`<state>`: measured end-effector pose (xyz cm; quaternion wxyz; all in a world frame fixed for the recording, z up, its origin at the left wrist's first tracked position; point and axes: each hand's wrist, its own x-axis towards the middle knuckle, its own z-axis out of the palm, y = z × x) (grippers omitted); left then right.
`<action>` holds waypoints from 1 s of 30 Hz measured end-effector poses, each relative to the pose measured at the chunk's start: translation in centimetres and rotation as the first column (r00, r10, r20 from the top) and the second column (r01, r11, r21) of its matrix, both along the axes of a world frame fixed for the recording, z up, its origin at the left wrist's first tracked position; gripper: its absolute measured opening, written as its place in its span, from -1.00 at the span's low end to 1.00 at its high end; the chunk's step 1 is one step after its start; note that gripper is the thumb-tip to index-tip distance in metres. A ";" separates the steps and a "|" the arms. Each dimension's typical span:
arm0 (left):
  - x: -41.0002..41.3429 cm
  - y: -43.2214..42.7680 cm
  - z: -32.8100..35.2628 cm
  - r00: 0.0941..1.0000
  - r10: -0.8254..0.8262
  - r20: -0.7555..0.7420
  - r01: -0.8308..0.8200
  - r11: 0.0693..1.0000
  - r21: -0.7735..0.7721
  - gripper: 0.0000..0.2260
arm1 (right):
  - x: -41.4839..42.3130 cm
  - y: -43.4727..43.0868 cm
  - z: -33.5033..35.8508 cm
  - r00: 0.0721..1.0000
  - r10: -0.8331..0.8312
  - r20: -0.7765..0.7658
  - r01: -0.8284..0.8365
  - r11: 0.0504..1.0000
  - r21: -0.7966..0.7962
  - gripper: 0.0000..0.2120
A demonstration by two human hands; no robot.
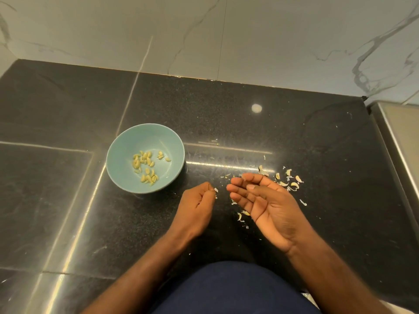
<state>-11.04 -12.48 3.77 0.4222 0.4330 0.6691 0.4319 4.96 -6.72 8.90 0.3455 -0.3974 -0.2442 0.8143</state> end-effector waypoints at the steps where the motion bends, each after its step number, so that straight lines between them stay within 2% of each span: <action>1: 0.0 0.1 -0.6 0.999 -0.002 -0.040 0.003 1.000 0.017 -0.69 | -0.3 0.1 0.0 1.000 -0.006 -0.009 0.006 1.000 -0.009 -0.73; 4: 0.2 0.5 -2.2 0.989 -0.014 -0.149 0.017 1.000 0.023 -0.62 | -0.9 0.3 0.3 1.000 -0.023 -0.015 0.022 0.999 -0.042 -0.64; 7: 0.5 0.5 -3.6 0.949 -0.041 -0.314 0.048 0.999 0.014 -0.71 | -2.5 0.7 0.7 0.999 0.004 0.038 -0.003 1.000 -0.022 -0.57; 12: 0.5 0.6 -3.2 0.898 -0.094 -0.431 0.069 0.995 -0.072 -0.80 | -8.5 0.1 2.0 0.971 0.222 0.084 -0.232 0.963 0.140 -0.46; 14: 0.5 0.7 -3.0 0.918 -0.076 -0.390 0.034 0.993 -0.113 -0.81 | -10.8 0.2 2.4 0.963 0.253 0.098 -0.268 0.942 0.203 -0.43; 16: 0.5 0.4 -3.1 0.938 -0.048 -0.343 0.015 0.995 -0.096 -0.79 | -12.1 0.8 2.4 0.973 0.216 0.084 -0.229 0.948 0.223 -0.39; 19: 0.5 0.3 -3.1 0.924 -0.041 -0.381 0.022 0.998 -0.052 -0.69 | -11.7 1.9 1.7 0.990 0.123 0.063 -0.133 0.970 0.203 -0.60; 22: 0.5 0.6 -3.6 0.935 -0.020 -0.355 0.026 1.000 0.011 -0.82 | -10.4 2.3 0.7 0.996 0.013 0.093 -0.025 0.992 0.127 -0.71; 26: 0.5 0.7 -4.1 0.944 -0.020 -0.328 0.030 0.999 0.025 -0.87 | -10.1 2.1 0.3 0.996 -0.014 0.085 0.008 0.997 0.072 -0.65; 28: 0.5 0.6 -4.2 0.949 -0.017 -0.316 0.021 1.000 0.012 -0.82 | -10.8 1.8 0.7 0.994 0.021 0.107 -0.035 0.991 0.131 -0.66; 30: 0.5 0.7 -4.6 0.949 -0.015 -0.315 0.010 1.000 -0.017 -0.81 | -11.9 1.7 1.3 0.973 0.093 0.211 -0.155 0.943 0.296 -0.66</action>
